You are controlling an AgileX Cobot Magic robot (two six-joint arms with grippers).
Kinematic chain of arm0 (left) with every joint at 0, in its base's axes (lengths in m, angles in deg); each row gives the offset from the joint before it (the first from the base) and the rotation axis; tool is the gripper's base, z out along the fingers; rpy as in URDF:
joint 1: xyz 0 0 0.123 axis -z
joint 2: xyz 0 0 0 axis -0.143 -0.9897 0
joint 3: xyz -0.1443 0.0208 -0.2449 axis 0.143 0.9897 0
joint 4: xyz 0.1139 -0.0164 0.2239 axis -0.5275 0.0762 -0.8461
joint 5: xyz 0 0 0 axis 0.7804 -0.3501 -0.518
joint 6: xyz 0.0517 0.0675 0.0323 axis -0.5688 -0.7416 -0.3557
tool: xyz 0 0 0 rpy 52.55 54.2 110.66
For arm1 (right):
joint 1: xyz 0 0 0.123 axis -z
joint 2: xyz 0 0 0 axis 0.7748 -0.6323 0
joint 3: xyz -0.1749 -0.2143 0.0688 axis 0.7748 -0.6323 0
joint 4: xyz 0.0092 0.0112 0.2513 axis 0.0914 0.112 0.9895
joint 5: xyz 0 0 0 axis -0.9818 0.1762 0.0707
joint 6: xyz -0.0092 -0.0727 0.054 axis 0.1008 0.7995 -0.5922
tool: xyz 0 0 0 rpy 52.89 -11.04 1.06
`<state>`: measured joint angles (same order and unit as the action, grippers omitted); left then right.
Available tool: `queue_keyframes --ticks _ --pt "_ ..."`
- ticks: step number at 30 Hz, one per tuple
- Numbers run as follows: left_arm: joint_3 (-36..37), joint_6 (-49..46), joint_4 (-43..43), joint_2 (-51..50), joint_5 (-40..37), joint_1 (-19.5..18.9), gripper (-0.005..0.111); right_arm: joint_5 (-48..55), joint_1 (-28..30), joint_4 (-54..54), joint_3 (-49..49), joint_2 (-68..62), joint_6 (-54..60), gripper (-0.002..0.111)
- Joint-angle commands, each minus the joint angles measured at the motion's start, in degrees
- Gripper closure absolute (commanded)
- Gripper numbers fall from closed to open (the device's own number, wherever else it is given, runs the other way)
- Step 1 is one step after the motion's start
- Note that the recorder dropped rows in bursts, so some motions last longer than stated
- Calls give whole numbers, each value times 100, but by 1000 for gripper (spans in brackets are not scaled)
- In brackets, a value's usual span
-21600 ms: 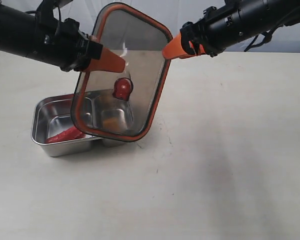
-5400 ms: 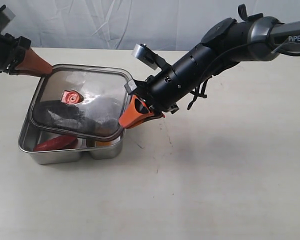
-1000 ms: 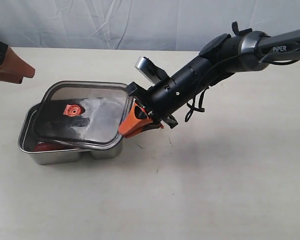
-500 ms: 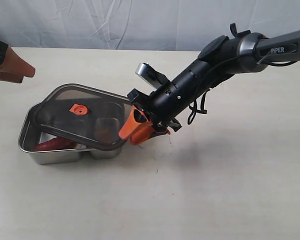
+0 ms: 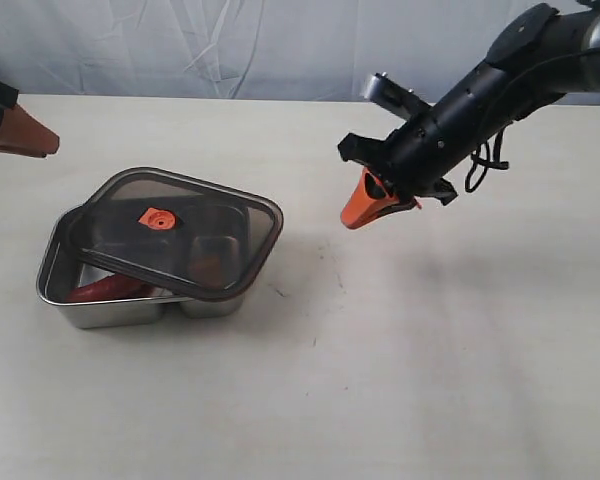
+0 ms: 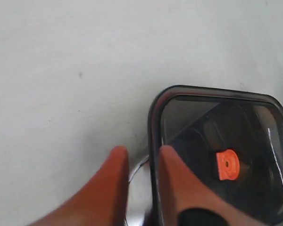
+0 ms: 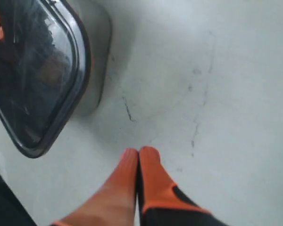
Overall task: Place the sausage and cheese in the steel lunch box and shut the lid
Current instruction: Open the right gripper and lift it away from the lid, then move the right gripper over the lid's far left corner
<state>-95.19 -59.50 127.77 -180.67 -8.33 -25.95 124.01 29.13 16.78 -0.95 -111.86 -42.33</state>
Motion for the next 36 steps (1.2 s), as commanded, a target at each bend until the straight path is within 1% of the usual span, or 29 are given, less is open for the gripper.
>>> queue_keyframes --ticks 1,4,6,9,12,15,20,32,34,36 --pt "-2 74 -97 59 266 0 106 -541 -518 -344 13 -170 -352 108" --pt "-2 427 -463 59 485 0 106 -1069 -862 -618 49 -213 -766 108" --pt "-2 688 -736 59 634 0 106 -1247 -1040 -649 193 -241 -815 108" --pt "-2 715 -752 59 677 0 106 -1401 -1147 -885 359 -254 -1035 108" --pt "-2 723 -752 59 725 0 106 -1459 -1159 -1239 561 -339 -1331 108" --pt "-2 723 -795 59 752 0 106 -1370 -1159 -1367 777 -475 -1408 108" --pt "-2 723 -804 59 752 0 106 -1201 -1159 -1315 1101 -680 -1429 108" --pt "-2 723 -824 59 860 0 106 -1223 -1159 -1301 1563 -916 -1429 108" --pt "-2 723 -835 59 860 0 106 -1310 -1159 -1357 1676 -997 -1380 108" --pt "-2 723 -847 59 884 0 106 -1608 -1159 -1603 1847 -1080 -1276 108"
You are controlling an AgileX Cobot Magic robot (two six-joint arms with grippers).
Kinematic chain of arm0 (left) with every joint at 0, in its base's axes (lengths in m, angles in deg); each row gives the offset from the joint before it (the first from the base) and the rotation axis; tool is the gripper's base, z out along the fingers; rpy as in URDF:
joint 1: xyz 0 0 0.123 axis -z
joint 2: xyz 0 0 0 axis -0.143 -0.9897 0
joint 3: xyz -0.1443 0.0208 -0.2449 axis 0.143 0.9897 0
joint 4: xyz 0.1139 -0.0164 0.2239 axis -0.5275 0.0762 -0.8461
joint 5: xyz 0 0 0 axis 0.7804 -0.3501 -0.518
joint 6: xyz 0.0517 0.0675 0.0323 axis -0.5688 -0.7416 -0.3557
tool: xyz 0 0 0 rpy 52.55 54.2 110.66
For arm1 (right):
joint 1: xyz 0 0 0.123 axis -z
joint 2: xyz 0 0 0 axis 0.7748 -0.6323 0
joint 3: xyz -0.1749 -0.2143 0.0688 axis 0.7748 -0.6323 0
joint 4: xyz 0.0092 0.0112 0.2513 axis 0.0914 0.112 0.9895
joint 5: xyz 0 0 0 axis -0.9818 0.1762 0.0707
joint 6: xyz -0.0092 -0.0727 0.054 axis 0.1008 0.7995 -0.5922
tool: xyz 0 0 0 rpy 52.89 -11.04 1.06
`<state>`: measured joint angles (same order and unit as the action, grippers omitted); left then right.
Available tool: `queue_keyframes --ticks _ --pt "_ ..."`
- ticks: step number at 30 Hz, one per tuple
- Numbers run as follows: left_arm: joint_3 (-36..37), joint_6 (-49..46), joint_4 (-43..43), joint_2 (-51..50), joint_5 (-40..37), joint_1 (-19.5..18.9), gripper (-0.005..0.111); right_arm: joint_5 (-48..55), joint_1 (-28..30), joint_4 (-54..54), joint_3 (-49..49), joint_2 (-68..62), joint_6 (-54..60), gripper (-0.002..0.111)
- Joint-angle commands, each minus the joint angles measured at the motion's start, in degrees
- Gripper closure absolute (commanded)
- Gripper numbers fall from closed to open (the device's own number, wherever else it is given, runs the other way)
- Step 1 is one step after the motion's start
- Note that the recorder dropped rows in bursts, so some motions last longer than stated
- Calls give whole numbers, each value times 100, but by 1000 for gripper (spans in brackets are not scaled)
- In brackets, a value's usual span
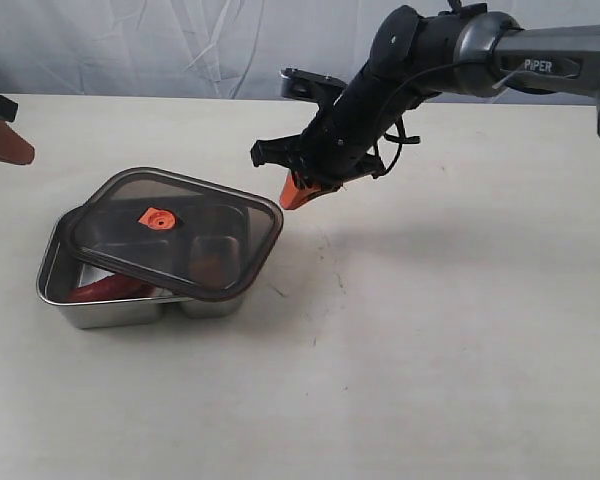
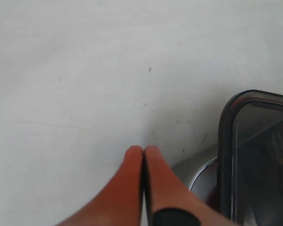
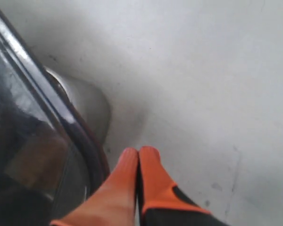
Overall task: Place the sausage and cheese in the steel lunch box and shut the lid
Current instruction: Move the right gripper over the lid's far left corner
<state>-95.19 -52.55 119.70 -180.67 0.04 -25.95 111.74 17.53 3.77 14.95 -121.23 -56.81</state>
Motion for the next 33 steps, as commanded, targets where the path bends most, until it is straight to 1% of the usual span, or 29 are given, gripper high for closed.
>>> queue_keyframes --ticks 1,3,5,13,18,24,33 --pt "-2 29 -40 59 47 0 106 -530 1 -418 347 -171 172 108" --pt "-2 29 -40 59 71 0 106 -812 1 -538 649 -229 149 108" --pt "-2 29 -54 59 132 0 106 -829 1 -538 1015 -336 149 108" --pt "-2 29 -54 59 273 0 106 -112 -117 252 2754 -1172 149 108" --pt "-2 29 -31 59 275 0 106 452 -329 470 3430 -1609 149 108" --pt "-2 29 56 59 275 0 106 529 -626 347 3504 -1716 149 108" --pt "-2 29 131 59 274 0 106 318 -751 247 3504 -1822 162 108"
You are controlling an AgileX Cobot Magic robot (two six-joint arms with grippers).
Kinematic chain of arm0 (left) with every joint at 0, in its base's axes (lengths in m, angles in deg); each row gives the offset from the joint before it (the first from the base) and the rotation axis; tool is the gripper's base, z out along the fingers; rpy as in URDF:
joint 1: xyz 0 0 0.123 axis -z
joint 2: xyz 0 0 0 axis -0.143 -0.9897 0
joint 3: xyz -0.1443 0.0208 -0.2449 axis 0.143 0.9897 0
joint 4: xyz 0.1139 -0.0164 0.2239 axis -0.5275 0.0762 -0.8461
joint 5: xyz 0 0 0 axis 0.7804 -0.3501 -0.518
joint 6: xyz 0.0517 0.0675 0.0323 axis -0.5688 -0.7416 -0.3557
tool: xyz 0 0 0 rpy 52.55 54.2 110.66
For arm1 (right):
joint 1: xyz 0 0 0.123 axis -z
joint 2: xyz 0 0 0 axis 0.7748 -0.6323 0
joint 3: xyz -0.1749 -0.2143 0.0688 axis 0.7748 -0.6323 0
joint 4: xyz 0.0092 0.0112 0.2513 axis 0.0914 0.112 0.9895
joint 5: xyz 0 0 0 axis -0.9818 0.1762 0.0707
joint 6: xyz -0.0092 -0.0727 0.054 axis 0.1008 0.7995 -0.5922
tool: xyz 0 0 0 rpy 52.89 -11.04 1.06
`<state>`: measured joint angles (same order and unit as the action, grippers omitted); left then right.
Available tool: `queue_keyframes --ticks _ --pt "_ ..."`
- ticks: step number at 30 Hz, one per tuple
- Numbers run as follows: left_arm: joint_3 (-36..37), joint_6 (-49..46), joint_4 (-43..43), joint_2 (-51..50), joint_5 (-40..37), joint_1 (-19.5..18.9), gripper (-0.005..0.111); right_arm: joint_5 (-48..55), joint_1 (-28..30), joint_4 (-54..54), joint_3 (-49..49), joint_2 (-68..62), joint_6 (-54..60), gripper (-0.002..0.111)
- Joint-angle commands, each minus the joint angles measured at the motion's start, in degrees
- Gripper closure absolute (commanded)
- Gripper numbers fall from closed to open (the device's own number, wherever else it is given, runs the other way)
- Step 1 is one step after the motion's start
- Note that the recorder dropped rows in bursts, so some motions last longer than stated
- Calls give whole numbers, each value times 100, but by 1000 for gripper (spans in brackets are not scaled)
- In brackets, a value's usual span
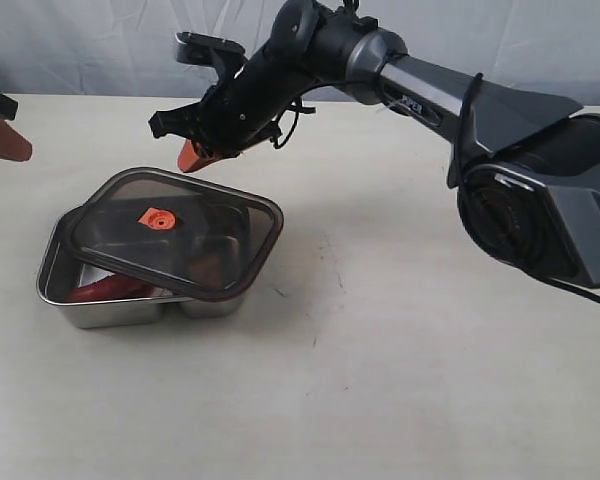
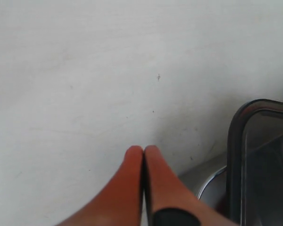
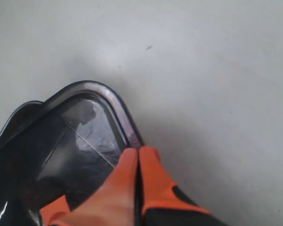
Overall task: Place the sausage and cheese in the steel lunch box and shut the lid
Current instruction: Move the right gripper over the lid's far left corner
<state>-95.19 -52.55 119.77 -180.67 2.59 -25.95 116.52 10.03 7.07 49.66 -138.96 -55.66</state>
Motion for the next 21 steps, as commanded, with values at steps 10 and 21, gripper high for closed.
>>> queue_keyframes --ticks 10,21 --pt "-2 16 235 59 43 0 106 -388 -38 -140 34 -142 47 108" --pt "-2 6 235 59 60 0 106 -385 -116 53 34 -154 266 108"
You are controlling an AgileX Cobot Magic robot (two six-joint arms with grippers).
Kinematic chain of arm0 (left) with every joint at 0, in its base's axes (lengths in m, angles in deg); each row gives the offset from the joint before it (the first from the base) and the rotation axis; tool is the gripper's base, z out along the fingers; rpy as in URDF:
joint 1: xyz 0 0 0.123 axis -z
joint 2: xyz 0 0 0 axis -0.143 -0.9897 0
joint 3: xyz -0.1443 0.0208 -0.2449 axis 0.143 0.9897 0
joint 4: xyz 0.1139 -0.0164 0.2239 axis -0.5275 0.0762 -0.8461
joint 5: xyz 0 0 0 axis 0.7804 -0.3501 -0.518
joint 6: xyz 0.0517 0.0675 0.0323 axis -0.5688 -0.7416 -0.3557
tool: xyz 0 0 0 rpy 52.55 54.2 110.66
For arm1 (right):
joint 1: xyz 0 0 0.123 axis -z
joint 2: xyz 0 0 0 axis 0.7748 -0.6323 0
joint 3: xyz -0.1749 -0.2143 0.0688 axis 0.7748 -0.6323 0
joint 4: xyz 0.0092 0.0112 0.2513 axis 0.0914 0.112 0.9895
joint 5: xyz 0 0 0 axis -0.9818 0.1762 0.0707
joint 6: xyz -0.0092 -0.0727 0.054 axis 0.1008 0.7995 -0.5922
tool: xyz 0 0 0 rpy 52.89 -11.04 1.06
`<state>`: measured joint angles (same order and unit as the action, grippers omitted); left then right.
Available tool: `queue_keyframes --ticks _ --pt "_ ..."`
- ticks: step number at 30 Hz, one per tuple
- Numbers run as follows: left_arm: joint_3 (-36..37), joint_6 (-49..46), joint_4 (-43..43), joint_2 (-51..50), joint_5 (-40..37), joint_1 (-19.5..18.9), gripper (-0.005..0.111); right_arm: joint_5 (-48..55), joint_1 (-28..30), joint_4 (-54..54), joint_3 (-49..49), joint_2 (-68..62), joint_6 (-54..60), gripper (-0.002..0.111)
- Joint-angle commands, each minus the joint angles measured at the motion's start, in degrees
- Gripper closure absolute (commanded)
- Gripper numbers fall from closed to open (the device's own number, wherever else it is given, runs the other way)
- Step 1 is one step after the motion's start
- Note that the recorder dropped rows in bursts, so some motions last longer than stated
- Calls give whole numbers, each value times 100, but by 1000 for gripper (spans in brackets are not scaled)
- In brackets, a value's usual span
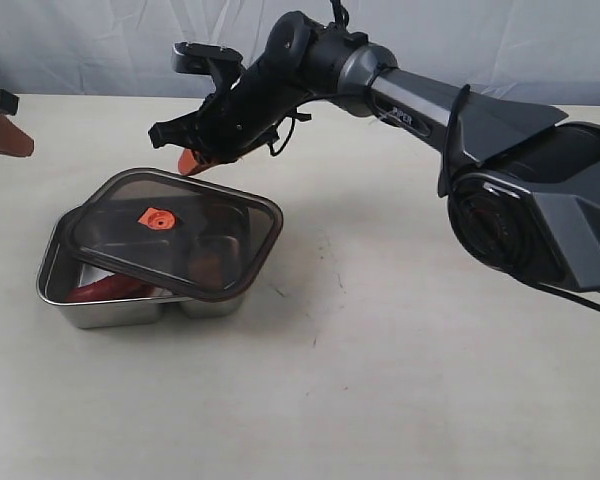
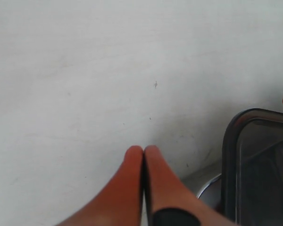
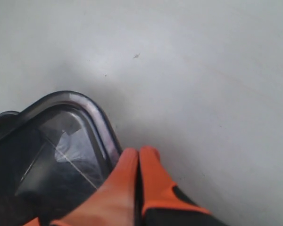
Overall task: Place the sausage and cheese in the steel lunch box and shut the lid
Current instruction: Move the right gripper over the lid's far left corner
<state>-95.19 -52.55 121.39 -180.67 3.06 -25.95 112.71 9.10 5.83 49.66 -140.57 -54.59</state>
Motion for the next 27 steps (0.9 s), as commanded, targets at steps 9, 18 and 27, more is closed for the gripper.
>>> queue_keyframes --ticks 9,18,27 --pt "-2 6 73 59 45 0 106 -557 -23 203 34 7 287 108" --pt "-2 6 73 59 45 0 106 -776 -23 134 34 -153 287 108" --pt "-2 -5 73 59 69 0 106 -520 -97 418 34 -181 334 108"
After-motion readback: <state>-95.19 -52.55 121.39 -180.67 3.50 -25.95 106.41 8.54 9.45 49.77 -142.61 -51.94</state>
